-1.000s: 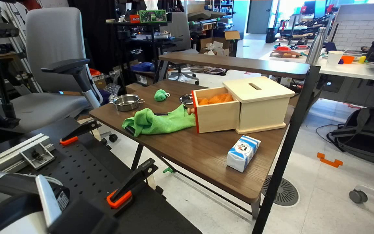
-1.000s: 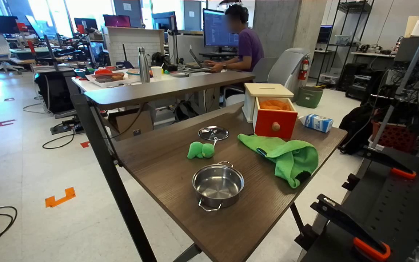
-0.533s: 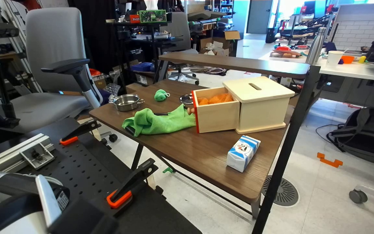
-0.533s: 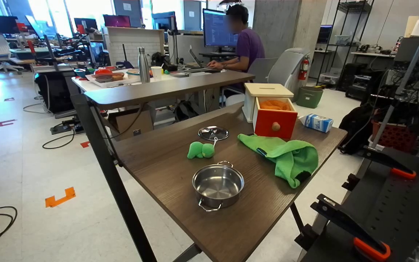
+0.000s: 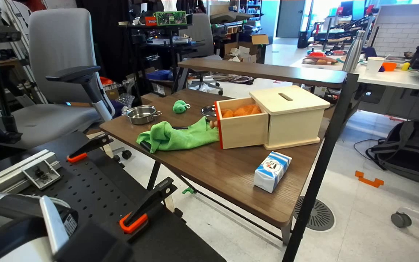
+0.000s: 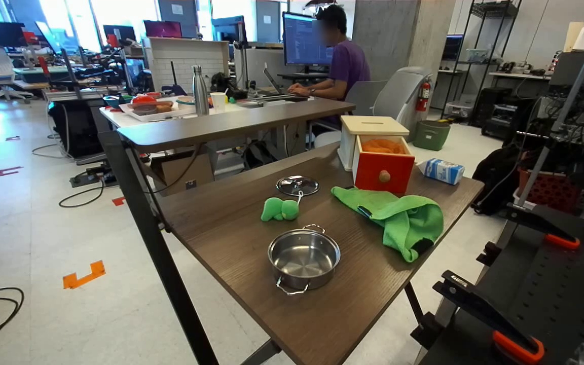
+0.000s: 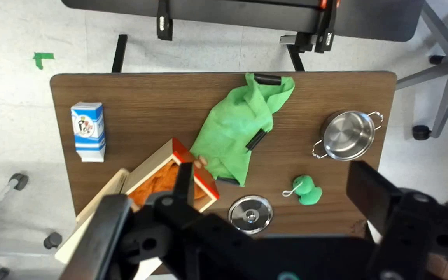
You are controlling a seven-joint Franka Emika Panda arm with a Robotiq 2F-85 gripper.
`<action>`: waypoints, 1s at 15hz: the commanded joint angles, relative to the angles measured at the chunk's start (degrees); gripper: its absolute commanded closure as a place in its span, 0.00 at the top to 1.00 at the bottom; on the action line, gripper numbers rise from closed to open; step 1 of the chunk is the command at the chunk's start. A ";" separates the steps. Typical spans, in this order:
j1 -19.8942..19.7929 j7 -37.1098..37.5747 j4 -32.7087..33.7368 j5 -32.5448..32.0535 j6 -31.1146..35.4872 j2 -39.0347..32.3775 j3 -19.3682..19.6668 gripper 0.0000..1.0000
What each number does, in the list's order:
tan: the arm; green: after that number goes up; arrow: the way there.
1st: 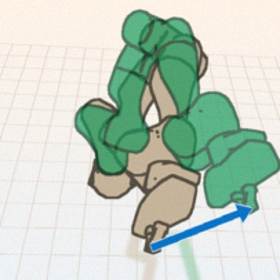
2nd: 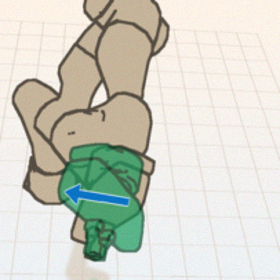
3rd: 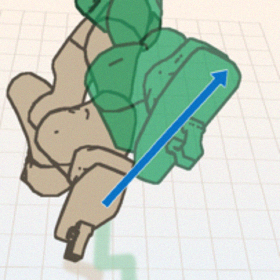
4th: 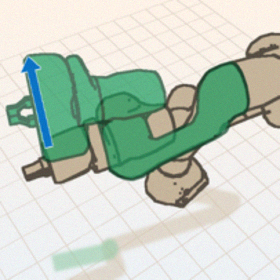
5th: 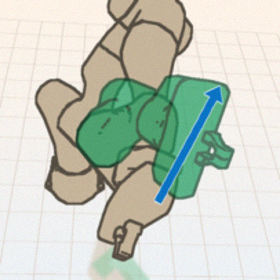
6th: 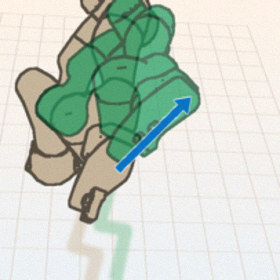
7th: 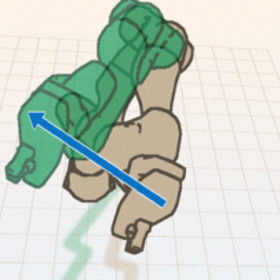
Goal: Move the milk carton to the left
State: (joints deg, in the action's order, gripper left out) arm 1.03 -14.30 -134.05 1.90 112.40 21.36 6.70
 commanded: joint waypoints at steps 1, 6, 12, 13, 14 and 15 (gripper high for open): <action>-1.40 -8.15 7.20 2.41 2.03 -8.60 3.70 1.00; -4.63 -18.38 11.94 5.40 3.98 -18.45 6.46 1.00; -10.01 -21.11 17.41 8.13 11.12 -30.37 5.49 1.00; -10.65 -20.49 18.15 7.35 12.01 -32.11 5.14 1.00; -11.30 -20.10 18.78 6.99 12.95 -34.18 4.85 1.00; -11.85 -19.53 19.15 6.56 14.09 -35.74 4.56 1.00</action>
State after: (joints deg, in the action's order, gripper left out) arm -8.61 -34.19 -118.00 8.53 123.96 -9.07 12.82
